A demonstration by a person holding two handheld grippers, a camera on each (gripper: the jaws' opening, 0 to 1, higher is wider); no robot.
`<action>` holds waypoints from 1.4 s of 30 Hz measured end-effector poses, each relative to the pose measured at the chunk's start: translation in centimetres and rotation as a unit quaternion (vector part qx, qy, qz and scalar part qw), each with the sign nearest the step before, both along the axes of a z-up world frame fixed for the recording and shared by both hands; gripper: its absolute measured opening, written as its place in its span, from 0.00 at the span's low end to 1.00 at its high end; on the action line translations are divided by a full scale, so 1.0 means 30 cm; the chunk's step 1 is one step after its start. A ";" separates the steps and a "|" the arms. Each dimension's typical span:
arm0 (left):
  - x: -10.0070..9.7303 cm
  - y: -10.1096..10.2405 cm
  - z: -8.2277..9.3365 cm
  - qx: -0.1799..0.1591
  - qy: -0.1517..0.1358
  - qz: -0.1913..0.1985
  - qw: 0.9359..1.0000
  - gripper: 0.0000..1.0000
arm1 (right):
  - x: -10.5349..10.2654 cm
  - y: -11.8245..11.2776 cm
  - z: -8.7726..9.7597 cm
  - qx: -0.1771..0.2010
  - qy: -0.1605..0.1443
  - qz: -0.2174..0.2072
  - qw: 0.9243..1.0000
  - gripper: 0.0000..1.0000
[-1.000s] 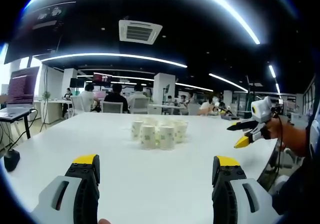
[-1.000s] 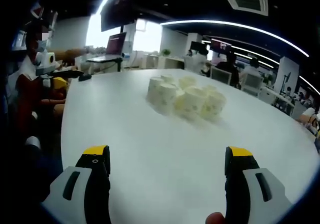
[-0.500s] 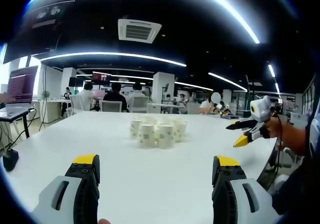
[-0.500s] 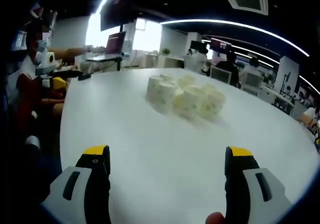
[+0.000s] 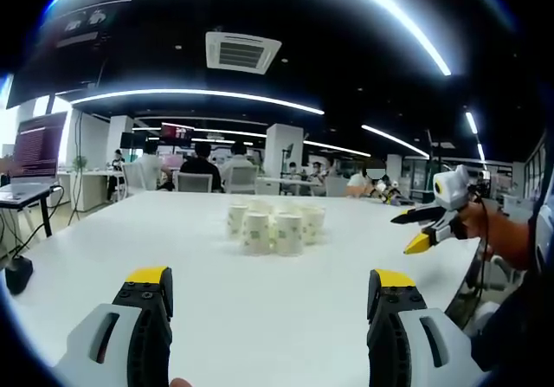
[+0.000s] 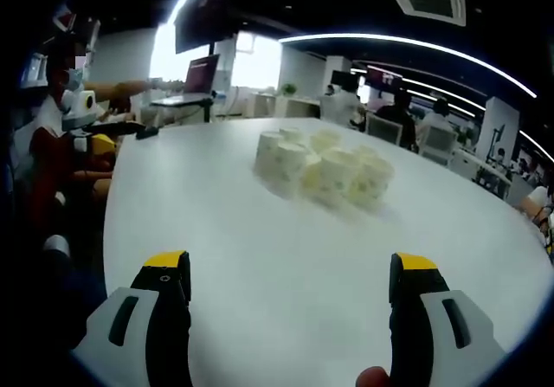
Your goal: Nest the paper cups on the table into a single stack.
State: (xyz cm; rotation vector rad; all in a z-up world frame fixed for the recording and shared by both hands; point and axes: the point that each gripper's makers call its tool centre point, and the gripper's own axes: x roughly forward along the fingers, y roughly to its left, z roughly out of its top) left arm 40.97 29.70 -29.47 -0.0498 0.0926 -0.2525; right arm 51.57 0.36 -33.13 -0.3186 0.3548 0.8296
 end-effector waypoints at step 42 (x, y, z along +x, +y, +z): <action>-0.005 -0.019 0.005 0.004 -0.001 -0.006 1.000 0.99 | -0.005 0.008 0.006 -0.005 0.000 0.006 1.000 0.99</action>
